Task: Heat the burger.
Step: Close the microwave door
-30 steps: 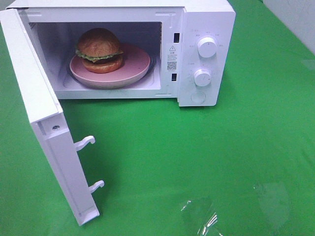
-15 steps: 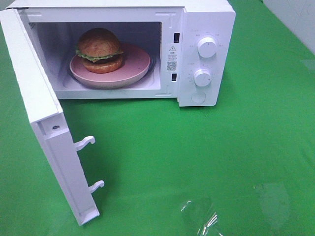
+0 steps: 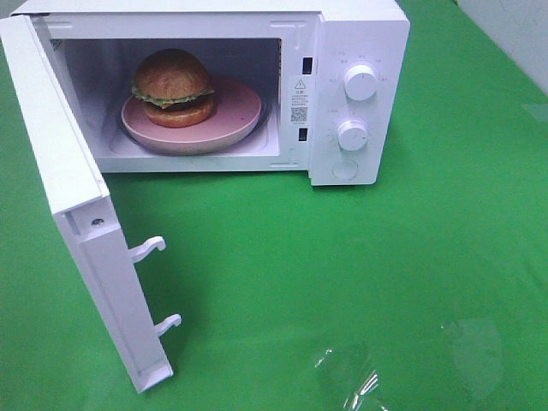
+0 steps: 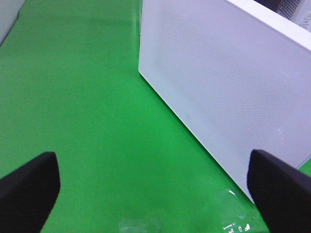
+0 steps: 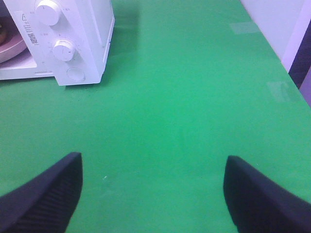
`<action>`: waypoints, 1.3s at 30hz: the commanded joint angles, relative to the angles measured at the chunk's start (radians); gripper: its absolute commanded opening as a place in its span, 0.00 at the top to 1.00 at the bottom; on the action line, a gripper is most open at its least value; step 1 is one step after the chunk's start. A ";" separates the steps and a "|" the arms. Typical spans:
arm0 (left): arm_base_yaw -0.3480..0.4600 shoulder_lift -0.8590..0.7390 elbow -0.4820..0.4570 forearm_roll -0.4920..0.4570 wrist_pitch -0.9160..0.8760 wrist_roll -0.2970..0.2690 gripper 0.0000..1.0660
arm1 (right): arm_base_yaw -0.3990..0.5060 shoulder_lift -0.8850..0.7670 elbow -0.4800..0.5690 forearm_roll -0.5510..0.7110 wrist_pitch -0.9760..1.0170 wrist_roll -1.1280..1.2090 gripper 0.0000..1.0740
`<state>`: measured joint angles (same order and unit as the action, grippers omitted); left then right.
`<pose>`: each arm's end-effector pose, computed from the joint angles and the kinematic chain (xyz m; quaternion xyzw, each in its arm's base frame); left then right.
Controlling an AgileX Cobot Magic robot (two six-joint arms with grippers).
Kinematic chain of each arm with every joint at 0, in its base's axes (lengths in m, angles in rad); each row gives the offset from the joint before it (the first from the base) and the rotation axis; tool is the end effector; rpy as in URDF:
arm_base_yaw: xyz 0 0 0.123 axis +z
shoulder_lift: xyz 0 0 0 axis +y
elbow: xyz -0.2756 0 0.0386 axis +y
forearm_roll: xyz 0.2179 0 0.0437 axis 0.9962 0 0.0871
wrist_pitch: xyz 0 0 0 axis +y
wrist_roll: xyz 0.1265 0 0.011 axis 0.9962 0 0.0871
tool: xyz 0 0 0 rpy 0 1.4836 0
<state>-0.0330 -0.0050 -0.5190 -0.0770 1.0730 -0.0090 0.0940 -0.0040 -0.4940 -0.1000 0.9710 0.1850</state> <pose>0.0042 -0.0087 0.2507 0.0124 0.8494 -0.0495 0.5252 0.0131 -0.0093 0.2556 0.0373 0.8277 0.0281 0.5593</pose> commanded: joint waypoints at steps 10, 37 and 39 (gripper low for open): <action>0.001 -0.015 0.003 0.000 -0.008 -0.003 0.09 | -0.007 -0.026 0.002 0.001 -0.009 -0.012 0.29; 0.001 0.405 -0.055 0.021 -0.352 -0.006 1.00 | -0.007 -0.026 0.002 0.001 -0.009 -0.012 0.29; 0.001 0.435 -0.054 0.021 -0.399 -0.006 1.00 | -0.007 -0.026 0.002 0.001 -0.009 -0.012 0.29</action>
<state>-0.0330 0.4260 -0.5690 -0.0590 0.7060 -0.0090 0.0940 -0.0040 -0.4940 -0.1000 0.9710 0.1850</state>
